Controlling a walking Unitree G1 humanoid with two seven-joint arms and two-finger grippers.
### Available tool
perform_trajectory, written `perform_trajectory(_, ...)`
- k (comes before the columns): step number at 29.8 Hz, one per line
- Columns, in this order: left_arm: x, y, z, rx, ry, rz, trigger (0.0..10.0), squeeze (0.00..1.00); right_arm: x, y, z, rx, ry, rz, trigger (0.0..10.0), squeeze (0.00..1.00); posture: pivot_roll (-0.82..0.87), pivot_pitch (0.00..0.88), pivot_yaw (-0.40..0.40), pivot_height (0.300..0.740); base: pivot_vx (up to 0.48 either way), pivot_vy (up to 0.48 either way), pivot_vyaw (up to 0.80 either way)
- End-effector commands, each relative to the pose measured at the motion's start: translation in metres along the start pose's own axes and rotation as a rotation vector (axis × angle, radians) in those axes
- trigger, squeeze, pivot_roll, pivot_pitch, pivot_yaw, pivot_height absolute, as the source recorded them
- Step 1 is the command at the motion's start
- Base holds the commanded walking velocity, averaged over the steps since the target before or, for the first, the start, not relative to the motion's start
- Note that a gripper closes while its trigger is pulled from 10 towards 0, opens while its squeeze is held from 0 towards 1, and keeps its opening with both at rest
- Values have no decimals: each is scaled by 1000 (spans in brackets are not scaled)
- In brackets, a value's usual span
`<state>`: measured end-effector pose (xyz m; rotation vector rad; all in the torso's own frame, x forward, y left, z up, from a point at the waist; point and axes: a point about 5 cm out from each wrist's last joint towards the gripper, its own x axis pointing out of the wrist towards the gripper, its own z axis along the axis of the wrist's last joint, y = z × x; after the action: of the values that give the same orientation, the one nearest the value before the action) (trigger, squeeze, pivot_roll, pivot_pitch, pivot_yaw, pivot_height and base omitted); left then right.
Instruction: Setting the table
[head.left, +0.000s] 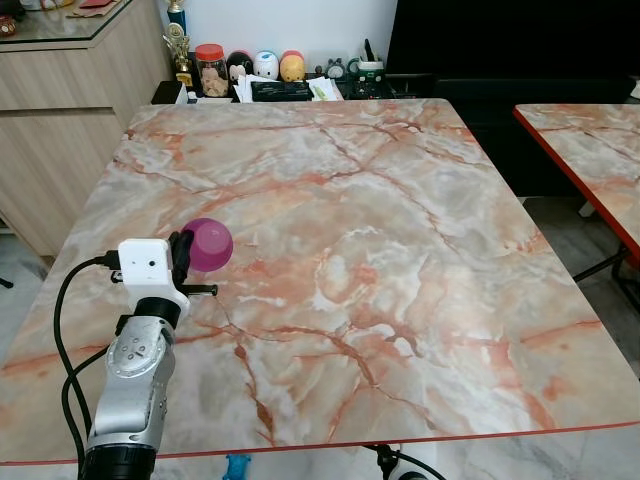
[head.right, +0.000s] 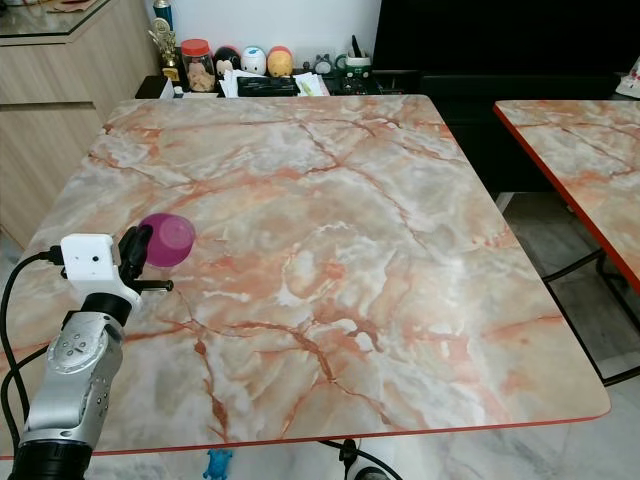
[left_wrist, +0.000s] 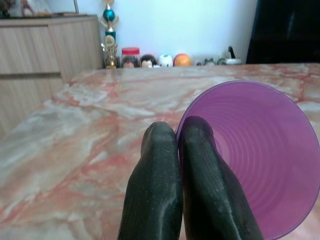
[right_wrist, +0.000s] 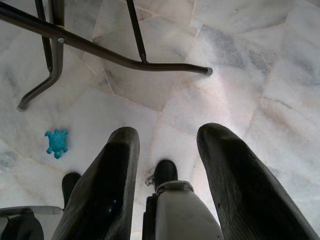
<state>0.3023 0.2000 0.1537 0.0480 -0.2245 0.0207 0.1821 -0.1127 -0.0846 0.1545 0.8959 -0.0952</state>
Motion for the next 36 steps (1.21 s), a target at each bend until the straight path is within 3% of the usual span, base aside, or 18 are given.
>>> perform_trajectory(1, 3, -2, 2, 6, -18, -2, 10000, 0, -1, -1, -3, 9, -1, -1, 10000, 0, 148, 16, -60, 740, 0, 0, 0)
perform_trajectory(15, 3, -7, 4, 6, -58, -9, 10000, 0, -1, -2, -3, 8, 3, -9, 10000, 0, 141, 44, -67, 740, 0, 0, 0)
perform_trajectory(36, 12, -13, 12, -18, -102, -4, 10000, 0, 0, -3, -1, 0, -3, -6, 10000, 0, 138, 55, -76, 740, 0, -391, 0)
